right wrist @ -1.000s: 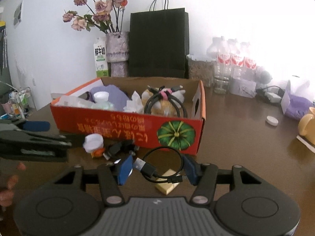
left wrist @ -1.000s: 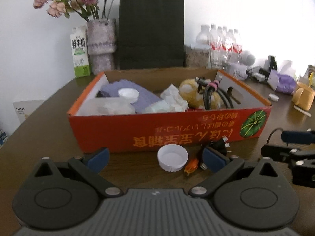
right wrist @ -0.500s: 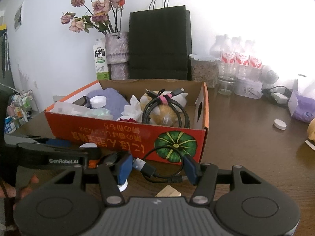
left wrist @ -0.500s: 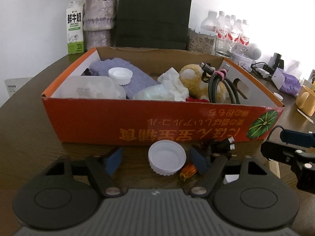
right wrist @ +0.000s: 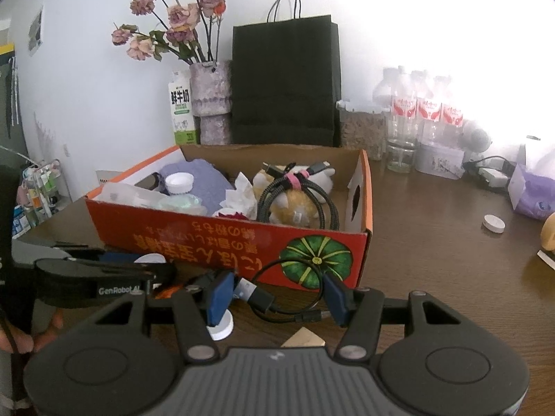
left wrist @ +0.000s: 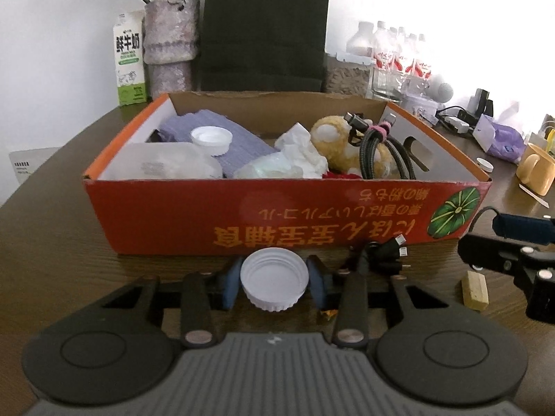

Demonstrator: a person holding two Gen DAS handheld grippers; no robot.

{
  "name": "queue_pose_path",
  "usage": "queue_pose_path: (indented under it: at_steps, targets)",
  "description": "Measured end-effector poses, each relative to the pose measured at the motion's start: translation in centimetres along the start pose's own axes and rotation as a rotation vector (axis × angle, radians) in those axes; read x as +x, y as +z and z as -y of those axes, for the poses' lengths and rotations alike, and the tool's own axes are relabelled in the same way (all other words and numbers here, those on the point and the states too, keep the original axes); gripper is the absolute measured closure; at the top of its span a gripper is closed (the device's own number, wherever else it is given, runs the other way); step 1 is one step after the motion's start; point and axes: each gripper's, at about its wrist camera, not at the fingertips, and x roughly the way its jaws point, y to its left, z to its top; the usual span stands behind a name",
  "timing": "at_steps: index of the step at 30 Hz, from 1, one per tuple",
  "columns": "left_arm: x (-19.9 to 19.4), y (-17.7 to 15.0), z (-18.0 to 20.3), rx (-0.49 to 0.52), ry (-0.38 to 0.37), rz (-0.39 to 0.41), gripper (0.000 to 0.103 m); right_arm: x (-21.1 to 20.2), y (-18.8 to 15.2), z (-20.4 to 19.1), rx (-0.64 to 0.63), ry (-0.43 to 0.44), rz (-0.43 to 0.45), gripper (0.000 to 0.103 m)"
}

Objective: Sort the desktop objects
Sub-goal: 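Carry cap and cable over the cardboard box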

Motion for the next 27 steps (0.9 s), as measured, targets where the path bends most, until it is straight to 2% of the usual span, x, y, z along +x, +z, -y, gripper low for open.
queue_pose_path:
  at_steps: [4, 8, 17, 23, 27]
  targets:
    - [-2.1, 0.4, -0.4, 0.005, -0.015, 0.054, 0.062, -0.8, 0.7, -0.6, -0.006, 0.005, 0.024, 0.047]
    - [-4.5, 1.4, -1.0, -0.004, -0.042, 0.141, 0.062, -1.7, 2.0, -1.5, -0.018, 0.01, 0.062, 0.047]
    - [-6.1, 6.3, -2.1, 0.004, -0.034, 0.292, 0.062, -1.5, 6.6, -3.9, -0.042, 0.034, 0.143, 0.047]
    - [-4.4, 9.5, -3.9, -0.023, -0.009, 0.32, 0.062, 0.9, 10.0, -5.2, -0.043, 0.054, 0.16, 0.047]
    - [-2.2, 11.0, -4.9, -0.036, 0.016, 0.306, 0.062, 3.7, 11.6, -5.7, -0.038, 0.059, 0.137, 0.047]
